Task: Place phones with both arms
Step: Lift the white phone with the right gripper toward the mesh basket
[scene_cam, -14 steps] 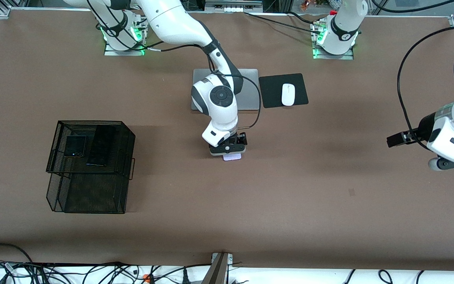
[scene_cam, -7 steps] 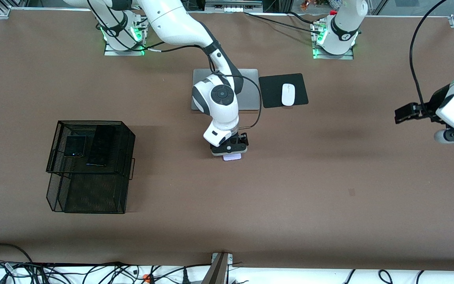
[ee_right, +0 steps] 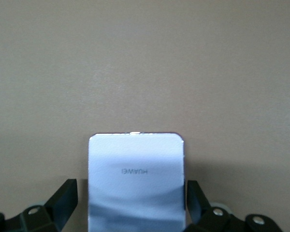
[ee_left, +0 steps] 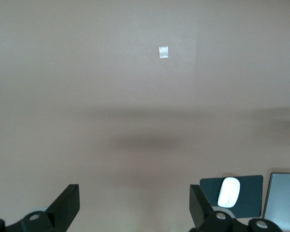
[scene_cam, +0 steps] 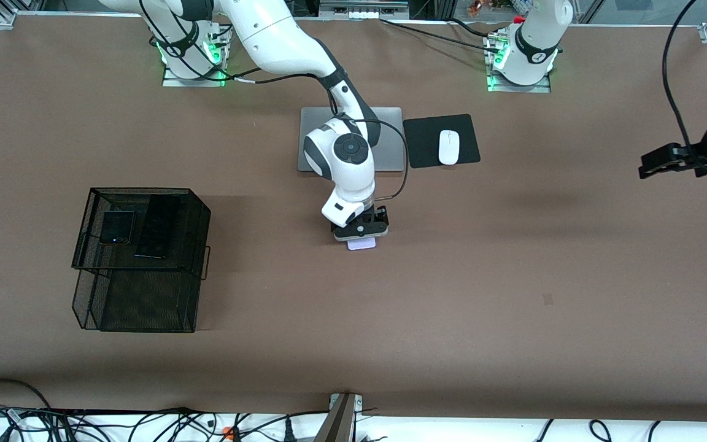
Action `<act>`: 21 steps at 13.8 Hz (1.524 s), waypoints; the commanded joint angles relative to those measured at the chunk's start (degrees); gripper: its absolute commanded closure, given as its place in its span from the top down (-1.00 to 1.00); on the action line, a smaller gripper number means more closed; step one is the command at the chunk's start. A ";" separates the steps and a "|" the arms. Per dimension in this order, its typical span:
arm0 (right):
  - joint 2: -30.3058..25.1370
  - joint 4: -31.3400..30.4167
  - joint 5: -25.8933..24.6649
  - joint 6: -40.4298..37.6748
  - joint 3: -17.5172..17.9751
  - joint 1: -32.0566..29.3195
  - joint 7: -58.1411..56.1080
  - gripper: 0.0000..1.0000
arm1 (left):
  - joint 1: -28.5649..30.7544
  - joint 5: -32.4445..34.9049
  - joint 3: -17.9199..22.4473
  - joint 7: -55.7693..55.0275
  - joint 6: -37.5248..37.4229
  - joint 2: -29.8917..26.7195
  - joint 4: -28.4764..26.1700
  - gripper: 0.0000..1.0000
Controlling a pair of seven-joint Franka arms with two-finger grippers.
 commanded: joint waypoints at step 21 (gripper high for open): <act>-19.78 0.01 0.02 -31.31 -19.12 -7.67 -21.48 -1.00 | -6.40 19.02 -2.06 -6.12 1.40 4.11 -1.46 1.00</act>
